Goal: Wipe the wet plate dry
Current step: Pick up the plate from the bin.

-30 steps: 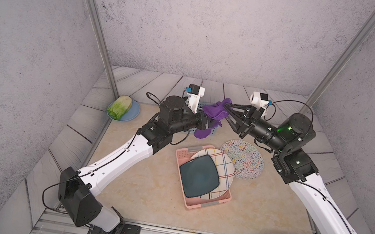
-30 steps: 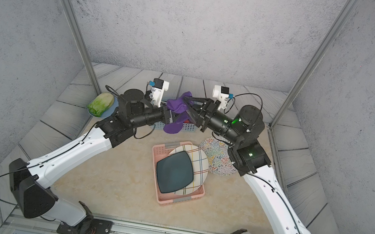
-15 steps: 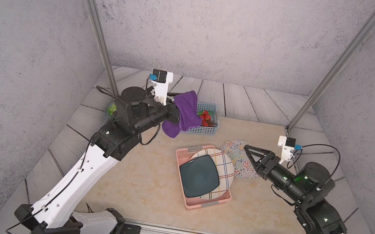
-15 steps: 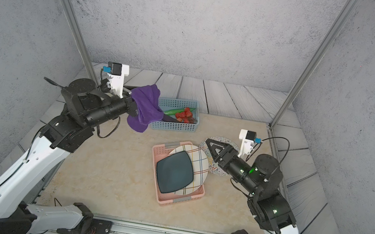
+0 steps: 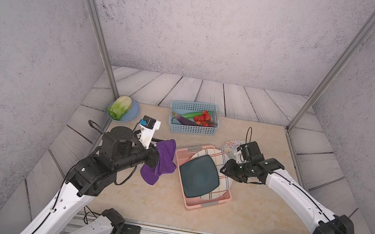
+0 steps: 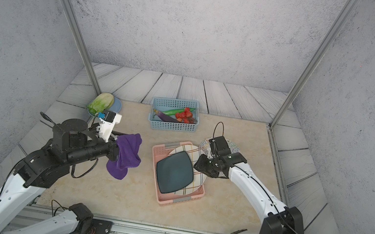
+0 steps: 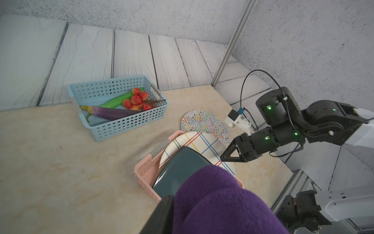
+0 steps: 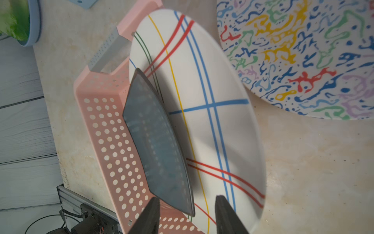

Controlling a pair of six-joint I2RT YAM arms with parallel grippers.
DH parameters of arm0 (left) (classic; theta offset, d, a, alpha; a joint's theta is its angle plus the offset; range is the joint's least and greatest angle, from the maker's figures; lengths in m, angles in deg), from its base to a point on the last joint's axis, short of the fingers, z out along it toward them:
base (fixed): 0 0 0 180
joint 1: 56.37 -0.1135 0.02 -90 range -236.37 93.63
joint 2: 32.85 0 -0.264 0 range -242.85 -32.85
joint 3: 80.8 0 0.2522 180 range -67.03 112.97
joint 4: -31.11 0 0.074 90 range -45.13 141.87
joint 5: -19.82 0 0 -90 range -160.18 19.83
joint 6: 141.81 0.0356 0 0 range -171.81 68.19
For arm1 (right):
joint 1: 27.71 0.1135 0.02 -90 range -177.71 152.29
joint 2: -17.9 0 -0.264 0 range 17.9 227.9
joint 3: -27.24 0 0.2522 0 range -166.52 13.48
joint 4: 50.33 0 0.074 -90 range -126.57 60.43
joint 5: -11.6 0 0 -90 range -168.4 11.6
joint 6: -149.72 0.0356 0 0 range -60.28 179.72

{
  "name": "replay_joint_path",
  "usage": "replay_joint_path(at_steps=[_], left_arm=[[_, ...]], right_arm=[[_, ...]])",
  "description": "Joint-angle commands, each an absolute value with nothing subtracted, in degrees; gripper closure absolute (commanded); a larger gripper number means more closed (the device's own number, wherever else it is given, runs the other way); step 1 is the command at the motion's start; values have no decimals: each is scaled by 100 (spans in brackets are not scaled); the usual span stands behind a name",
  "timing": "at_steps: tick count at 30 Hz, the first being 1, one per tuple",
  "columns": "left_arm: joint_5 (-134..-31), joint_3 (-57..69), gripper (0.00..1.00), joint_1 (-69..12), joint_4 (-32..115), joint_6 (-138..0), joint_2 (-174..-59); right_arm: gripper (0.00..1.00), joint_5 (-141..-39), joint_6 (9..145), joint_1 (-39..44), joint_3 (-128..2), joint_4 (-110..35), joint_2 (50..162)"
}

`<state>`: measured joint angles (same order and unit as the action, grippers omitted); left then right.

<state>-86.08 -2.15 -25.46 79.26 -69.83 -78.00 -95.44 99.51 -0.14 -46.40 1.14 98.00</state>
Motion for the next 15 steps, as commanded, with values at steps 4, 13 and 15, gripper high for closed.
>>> replay_joint_path(at_steps=[4, 13, 15], left_arm=[[-8726, -328, 100, -2535, 7942, -7187, -7653], [-8931, -650, 100, -2535, 7284, -7493, -7728], [-8948, -665, 100, -2535, 7249, -7528, -7741]], right_arm=[[53, -10097, 9938, 105, -4424, -652, 10613], [59, -10577, 11084, 586, -3761, -2311, 11409], [69, -10604, 10987, 587, -3780, -2307, 11410]])
